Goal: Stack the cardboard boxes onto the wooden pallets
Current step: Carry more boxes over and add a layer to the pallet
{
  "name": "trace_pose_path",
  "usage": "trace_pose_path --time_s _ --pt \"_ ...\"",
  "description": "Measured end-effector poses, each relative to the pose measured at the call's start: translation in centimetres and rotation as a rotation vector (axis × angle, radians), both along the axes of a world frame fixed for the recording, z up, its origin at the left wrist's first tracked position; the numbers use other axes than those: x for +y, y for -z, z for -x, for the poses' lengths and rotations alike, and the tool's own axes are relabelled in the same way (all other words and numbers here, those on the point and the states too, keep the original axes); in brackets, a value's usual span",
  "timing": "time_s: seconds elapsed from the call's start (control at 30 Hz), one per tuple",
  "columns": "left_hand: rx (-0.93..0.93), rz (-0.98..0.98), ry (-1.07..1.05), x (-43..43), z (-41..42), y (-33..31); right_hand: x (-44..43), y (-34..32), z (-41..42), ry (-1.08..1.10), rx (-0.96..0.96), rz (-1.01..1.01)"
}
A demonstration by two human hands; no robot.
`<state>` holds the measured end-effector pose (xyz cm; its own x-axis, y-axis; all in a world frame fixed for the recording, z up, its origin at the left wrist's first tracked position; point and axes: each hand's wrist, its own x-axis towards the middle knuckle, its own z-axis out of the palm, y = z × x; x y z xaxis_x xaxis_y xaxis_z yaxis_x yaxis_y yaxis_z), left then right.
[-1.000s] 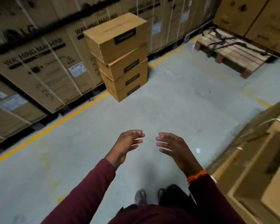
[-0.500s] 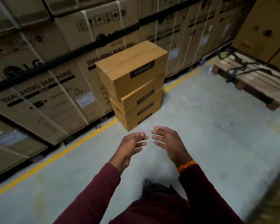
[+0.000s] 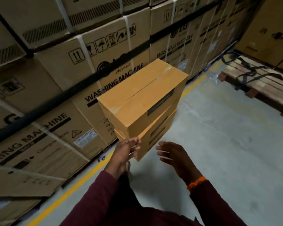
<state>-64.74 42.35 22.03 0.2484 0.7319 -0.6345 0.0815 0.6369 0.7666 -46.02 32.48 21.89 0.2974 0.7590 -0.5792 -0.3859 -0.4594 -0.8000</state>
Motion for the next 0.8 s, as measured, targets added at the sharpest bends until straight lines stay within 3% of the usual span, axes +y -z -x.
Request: trace_pose_path --time_s 0.27,0.4,0.57,0.7,0.8 --pt "0.153 -0.112 0.012 23.8 4.7 0.3 17.0 0.3 6.6 0.076 0.062 0.127" --pt "0.321 -0.141 0.121 31.9 6.4 1.6 21.2 1.9 8.1 0.135 -0.019 0.252" --pt "0.451 -0.110 0.377 36.5 6.8 4.7 23.7 4.3 7.3 0.286 -0.002 0.380" --pt "0.493 -0.106 0.515 38.2 6.8 9.6 23.3 4.1 7.2 0.244 0.071 0.451" --pt "0.452 -0.231 0.545 36.2 5.0 4.5 21.9 2.1 6.9 0.264 0.017 0.412"
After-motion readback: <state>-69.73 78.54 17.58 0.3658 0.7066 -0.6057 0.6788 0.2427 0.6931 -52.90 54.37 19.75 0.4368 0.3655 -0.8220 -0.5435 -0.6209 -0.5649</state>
